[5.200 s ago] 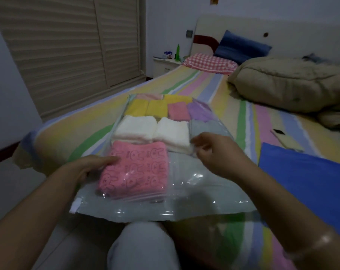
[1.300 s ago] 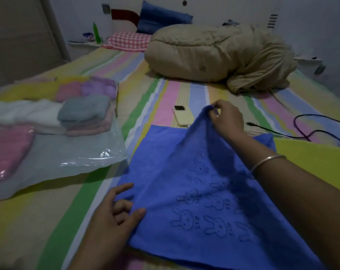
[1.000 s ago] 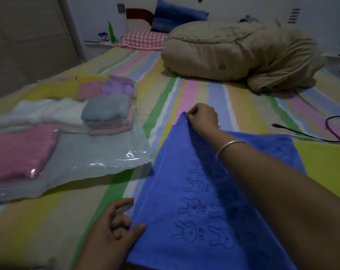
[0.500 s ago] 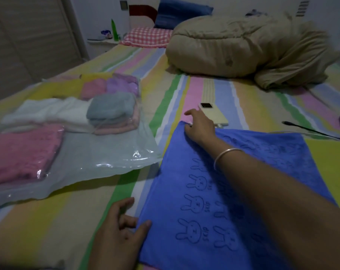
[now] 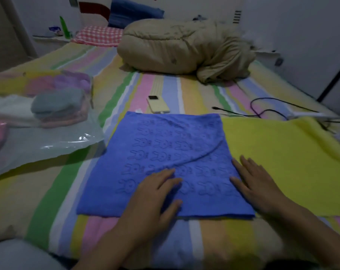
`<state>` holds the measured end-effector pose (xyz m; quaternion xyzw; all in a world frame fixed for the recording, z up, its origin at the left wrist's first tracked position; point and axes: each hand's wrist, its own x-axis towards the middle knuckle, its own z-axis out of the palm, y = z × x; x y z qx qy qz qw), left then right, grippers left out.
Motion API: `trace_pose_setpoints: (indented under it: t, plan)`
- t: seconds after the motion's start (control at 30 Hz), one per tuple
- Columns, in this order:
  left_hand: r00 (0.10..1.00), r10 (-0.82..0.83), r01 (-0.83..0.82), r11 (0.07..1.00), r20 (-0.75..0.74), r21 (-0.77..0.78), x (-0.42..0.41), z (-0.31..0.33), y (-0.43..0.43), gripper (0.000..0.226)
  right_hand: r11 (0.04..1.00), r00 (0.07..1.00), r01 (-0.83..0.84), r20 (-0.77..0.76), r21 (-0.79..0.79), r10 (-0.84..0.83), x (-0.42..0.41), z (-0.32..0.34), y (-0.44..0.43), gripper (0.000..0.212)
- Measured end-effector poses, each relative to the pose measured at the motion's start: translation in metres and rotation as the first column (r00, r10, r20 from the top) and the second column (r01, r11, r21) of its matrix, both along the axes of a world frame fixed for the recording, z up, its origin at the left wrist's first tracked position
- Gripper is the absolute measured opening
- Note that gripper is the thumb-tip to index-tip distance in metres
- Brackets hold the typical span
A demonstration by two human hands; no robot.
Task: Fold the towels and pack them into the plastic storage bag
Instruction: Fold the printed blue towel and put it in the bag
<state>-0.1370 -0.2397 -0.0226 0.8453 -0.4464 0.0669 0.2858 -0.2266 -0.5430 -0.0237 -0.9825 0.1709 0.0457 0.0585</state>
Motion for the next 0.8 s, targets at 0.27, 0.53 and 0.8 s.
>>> trace_pose_setpoints:
  t: [0.27, 0.53, 0.8]
  plan:
    - [0.994, -0.065, 0.047, 0.980, 0.089, 0.193, 0.000, -0.013, -0.011, 0.058, 0.925, 0.845, -0.329, 0.497, 0.189, 0.199, -0.072, 0.012, 0.037, 0.048]
    - [0.984, -0.030, 0.004, 0.989, 0.177, 0.148, -0.001, -0.015, -0.016, 0.056, 0.958, 0.773, -0.283, 0.603, 0.051, 0.197, -0.071, 0.005, 0.044, 0.036]
    - [0.977, -0.073, 0.016, 0.960, 0.199, 0.278, -0.001, -0.014, -0.013, 0.051, 0.951, 0.737, -0.279, 0.665, 0.135, 0.121, -0.074, 0.000, 0.047, 0.035]
